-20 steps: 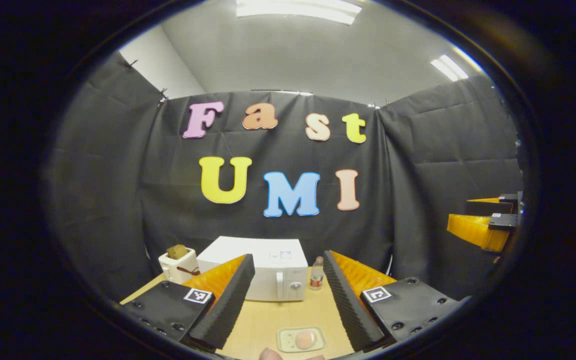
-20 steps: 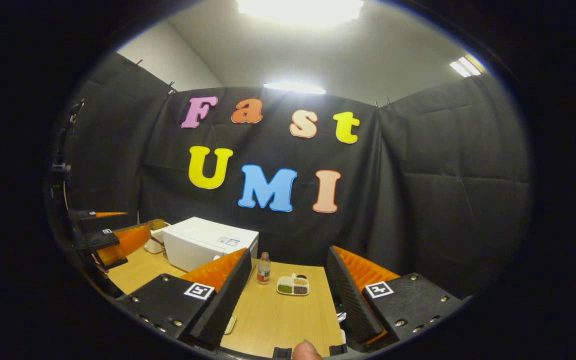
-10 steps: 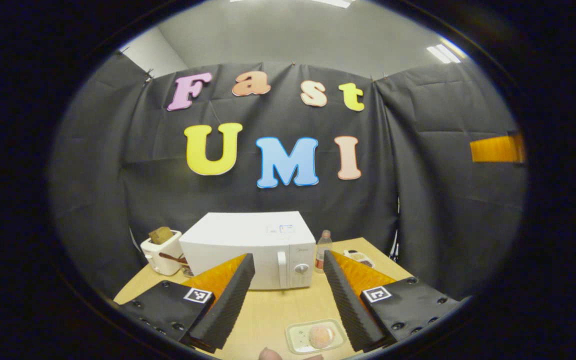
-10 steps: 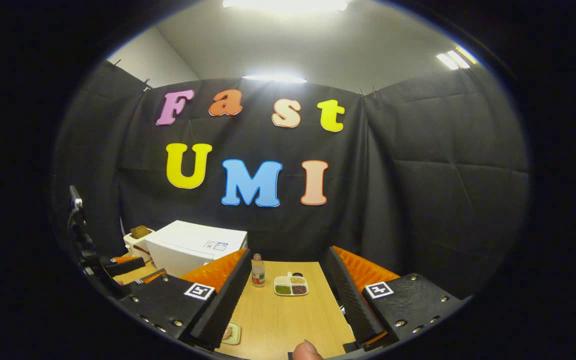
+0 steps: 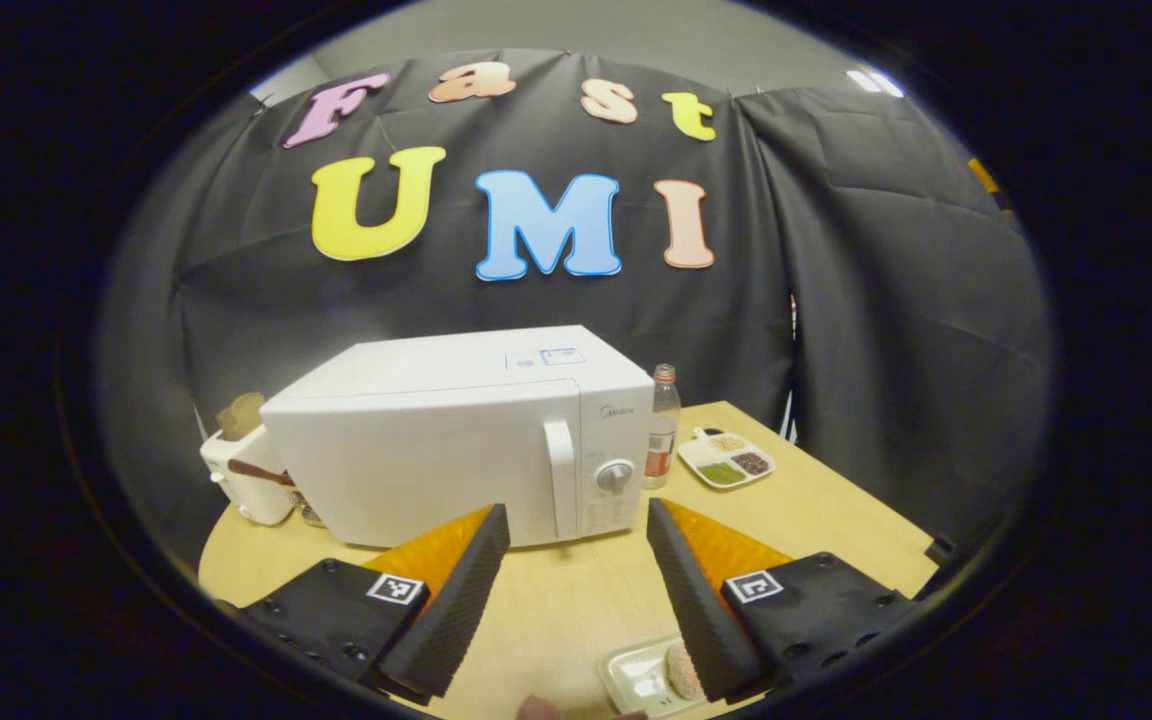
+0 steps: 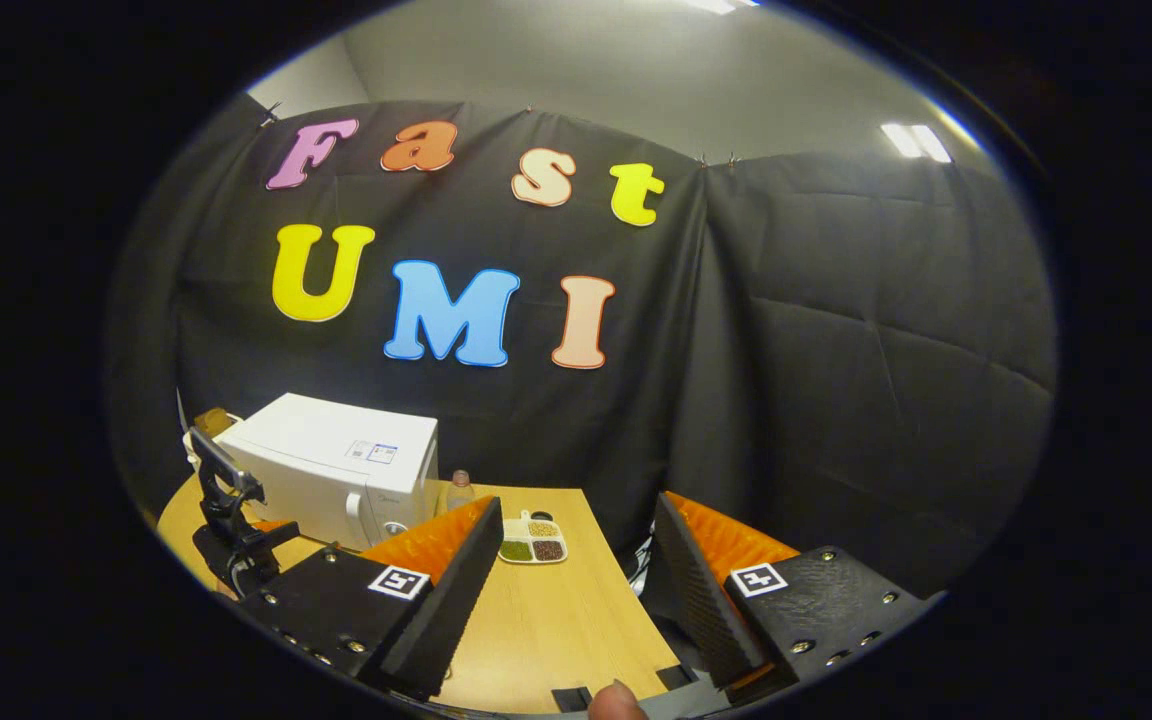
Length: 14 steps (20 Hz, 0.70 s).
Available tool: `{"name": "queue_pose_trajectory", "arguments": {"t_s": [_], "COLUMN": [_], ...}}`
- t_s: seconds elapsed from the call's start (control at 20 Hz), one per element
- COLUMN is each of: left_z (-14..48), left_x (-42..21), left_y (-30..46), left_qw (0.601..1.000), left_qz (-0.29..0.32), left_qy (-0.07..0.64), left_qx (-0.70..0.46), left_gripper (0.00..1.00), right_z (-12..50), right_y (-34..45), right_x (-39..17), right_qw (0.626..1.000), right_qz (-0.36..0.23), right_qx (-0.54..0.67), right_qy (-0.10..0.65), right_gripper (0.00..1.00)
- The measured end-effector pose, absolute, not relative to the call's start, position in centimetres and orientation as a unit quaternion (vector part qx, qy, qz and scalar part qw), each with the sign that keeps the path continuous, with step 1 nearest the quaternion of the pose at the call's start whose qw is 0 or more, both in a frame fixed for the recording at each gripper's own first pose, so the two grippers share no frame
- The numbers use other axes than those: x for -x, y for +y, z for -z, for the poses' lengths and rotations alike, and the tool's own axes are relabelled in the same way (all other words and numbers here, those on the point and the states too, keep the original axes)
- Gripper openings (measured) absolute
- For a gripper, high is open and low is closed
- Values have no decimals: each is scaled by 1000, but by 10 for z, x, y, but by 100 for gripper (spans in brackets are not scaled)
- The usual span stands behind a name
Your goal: Open the microwave oven with the left hand, put the food in, and close the microwave oven.
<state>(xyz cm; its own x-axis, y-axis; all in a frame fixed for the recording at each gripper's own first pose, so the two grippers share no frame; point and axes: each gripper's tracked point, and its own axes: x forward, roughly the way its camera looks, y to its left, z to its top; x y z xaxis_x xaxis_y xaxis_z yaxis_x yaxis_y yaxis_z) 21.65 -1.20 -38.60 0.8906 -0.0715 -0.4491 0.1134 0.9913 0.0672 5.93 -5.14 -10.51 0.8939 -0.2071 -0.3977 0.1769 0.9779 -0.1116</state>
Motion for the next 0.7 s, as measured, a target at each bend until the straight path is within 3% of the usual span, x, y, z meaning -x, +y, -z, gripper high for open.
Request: {"name": "queue_pose_trajectory", "arguments": {"t_s": [0.4,0.7], "left_z": [479,493], "left_x": [-287,-319], "left_y": [-14,-28], "left_qw": [957,958], "left_qz": [50,51], "left_qy": [283,282], "left_qx": [-35,-24], "left_gripper": [94,94], "right_z": [119,124], "right_y": [-45,-45], "right_x": [-75,-73], "right_qw": [962,959], "right_qz": [117,119], "right_qx": [65,73], "right_qy": [239,249], "right_gripper": [93,92]}}
